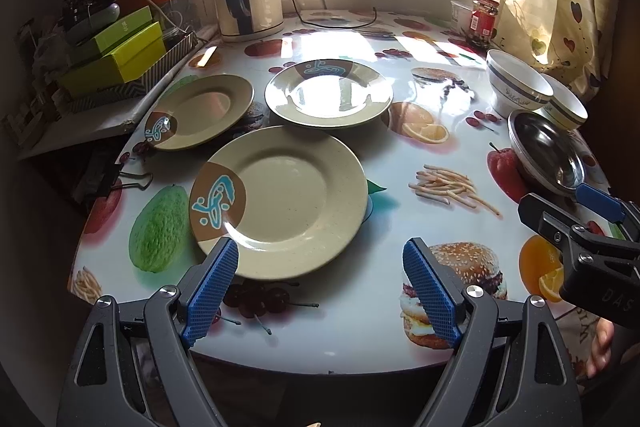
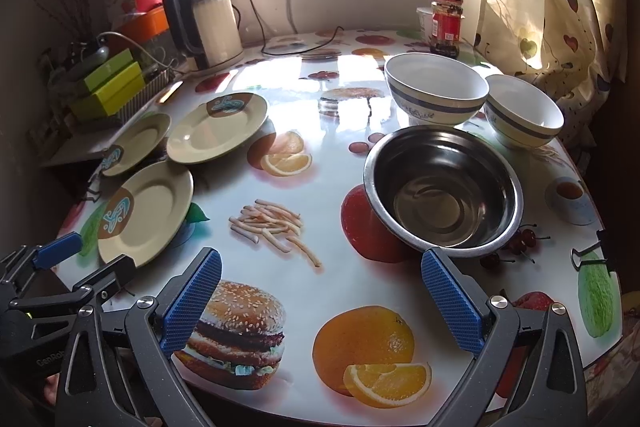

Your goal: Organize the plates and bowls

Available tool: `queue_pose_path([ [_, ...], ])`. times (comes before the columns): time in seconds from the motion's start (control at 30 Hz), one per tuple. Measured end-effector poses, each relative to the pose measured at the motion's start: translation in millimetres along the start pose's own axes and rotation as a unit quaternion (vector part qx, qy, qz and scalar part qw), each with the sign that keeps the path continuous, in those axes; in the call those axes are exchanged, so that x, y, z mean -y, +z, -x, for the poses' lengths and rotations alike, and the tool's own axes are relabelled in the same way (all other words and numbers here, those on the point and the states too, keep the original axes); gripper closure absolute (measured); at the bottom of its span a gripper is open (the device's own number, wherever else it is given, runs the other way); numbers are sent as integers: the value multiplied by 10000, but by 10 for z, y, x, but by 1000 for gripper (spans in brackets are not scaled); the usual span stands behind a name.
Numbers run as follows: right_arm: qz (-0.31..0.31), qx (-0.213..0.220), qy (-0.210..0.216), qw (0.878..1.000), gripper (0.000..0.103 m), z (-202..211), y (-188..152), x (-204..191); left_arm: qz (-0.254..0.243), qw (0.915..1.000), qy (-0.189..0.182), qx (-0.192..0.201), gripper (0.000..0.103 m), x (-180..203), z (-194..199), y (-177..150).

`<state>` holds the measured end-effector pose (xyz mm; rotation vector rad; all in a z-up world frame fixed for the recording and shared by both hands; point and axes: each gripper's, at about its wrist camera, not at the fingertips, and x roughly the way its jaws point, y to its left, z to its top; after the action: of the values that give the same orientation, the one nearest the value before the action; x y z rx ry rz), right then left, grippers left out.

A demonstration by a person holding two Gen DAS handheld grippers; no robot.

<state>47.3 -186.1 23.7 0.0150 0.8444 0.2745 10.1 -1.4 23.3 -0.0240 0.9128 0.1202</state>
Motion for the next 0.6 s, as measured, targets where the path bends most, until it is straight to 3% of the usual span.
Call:
queue_pose_path([
  [0.6, 10, 1, -11, 10000, 1, -4, -1, -13, 32, 10000, -49, -27, 18, -34, -12, -2],
])
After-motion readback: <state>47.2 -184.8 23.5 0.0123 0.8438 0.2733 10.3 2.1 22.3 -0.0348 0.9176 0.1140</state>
